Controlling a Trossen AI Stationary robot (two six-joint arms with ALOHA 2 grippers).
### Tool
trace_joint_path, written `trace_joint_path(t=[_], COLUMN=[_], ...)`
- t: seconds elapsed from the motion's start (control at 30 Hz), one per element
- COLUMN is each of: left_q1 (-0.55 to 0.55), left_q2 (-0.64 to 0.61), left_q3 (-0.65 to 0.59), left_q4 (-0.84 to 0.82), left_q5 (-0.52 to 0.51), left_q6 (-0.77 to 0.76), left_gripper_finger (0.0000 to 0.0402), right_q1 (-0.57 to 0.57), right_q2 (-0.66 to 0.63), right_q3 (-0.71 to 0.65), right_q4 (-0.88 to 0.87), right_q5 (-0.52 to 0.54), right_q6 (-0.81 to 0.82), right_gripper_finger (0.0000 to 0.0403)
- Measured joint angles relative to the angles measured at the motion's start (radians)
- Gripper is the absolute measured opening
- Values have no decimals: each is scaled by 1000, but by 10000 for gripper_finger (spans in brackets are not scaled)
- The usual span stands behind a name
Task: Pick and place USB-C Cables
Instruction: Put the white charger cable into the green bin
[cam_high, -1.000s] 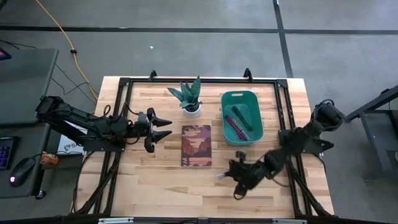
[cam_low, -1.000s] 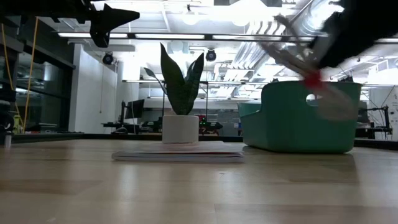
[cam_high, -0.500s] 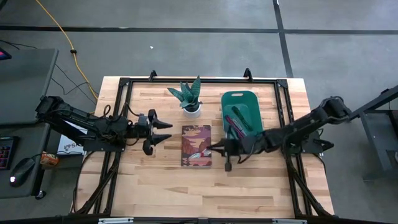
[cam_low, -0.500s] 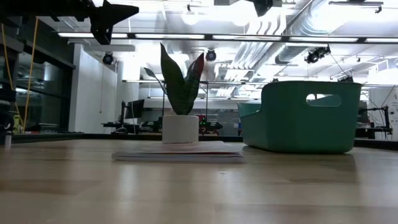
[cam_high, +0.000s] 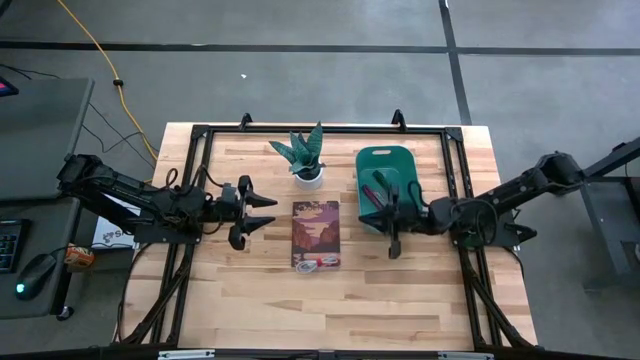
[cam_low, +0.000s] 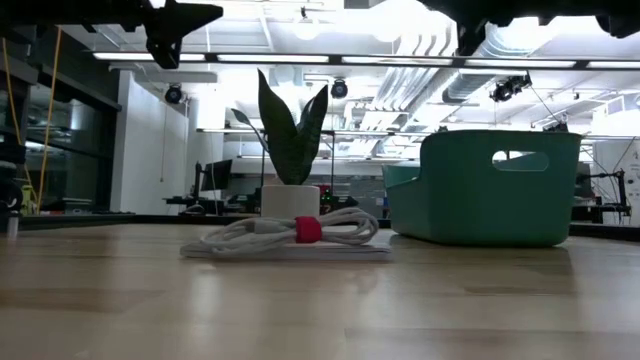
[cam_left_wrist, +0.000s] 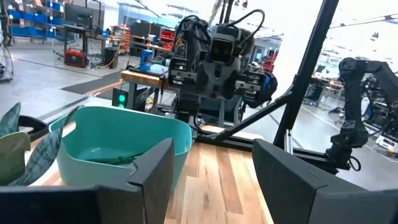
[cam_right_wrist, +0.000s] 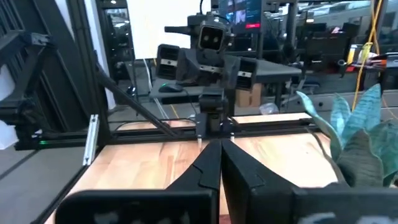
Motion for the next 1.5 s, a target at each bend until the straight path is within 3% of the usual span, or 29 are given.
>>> trace_joint_path(t=[0.17,0.27,0.37,0.53,0.77,0.97,1.1,1.5], left_q1=[0,0,0,0,0,0,0,0], left_q2=[0,0,0,0,0,0,0,0], left_q3=[0,0,0,0,0,0,0,0], left_q4=[1,1,3,7,6,7,6,0], left_q5=[-2,-2,-3,-5,-6,-6,-6,-6], left_q6=[0,0,0,-1,-1,-1,-1,0], left_gripper_finger=[196,196,196,196,196,196,196,196], right_q1=[7,13,33,51,48,43,20,-25], right_q2=[14,69,182,374,606,779,844,908], right_q3=[0,31,118,333,668,850,902,899], right_q4=[-4,-31,-87,-319,-797,-997,-1049,-1052], right_q5=[-14,-102,-166,-162,-184,-221,-219,-225], right_q6=[65,117,128,123,198,88,47,24], right_gripper_finger=[0,0,0,13,112,195,214,216])
